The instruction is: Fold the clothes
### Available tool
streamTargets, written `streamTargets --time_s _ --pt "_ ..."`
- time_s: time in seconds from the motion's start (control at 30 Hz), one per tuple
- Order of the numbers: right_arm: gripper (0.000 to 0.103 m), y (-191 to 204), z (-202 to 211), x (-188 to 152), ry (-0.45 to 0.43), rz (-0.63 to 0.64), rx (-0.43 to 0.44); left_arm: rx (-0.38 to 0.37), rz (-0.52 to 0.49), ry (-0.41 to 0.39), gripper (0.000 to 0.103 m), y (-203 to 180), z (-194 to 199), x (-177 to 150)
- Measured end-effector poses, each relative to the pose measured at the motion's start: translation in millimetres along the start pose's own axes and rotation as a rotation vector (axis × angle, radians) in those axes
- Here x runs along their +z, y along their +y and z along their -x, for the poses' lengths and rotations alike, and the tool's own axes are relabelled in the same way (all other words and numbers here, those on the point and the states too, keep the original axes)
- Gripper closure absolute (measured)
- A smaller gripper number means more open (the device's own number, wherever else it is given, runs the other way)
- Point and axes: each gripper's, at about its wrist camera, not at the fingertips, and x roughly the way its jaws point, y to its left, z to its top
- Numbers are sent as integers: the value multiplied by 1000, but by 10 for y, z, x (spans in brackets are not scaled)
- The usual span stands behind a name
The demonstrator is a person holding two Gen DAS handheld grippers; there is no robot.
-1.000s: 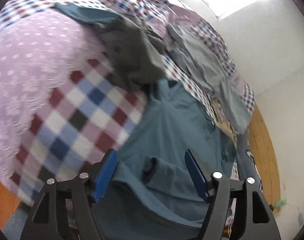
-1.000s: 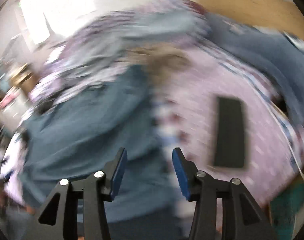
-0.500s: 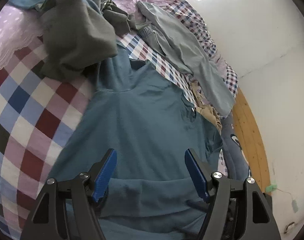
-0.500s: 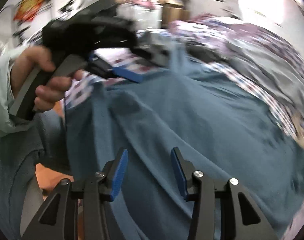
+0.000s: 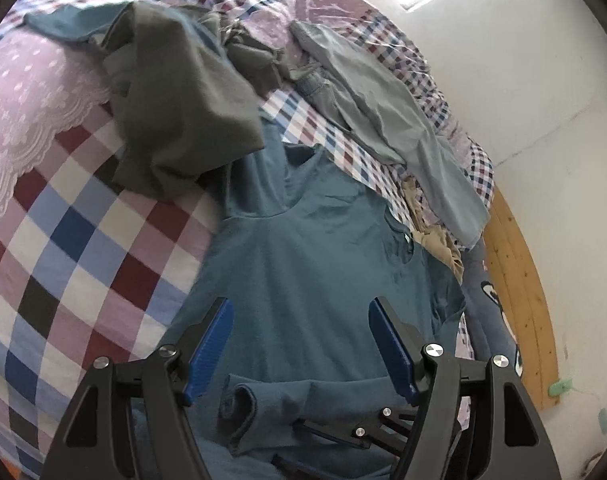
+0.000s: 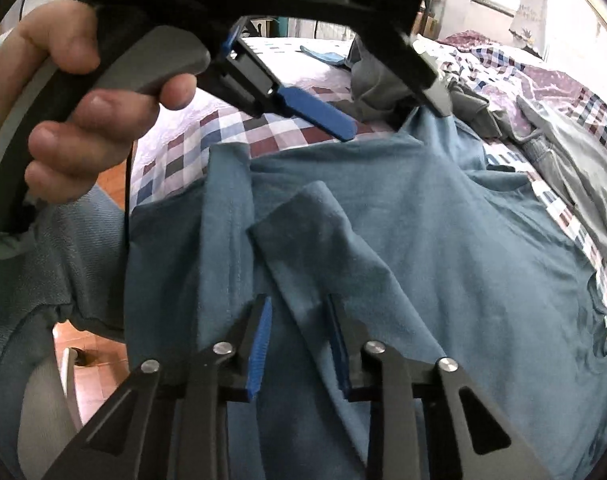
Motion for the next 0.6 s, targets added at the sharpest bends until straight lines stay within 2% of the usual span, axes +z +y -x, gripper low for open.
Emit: streamTargets --time_s 0.07,0.17,0.3,0.43,0.6 --pt "100 -53 8 12 -10 -22 -15 0 15 2 29 29 -8 -2" --pt "101 -219 94 22 -53 -114 -1 0 35 -16 30 54 11 -13" --pt "101 -634 242 -3 -139 -331 88 -26 73 -84 30 90 112 -30" --pt "101 -1022 343 -111 -196 -540 151 -72 81 -48 30 73 44 -66" --pt "101 -1092 449 -120 -230 -562 146 -170 116 35 40 19 -65 -160"
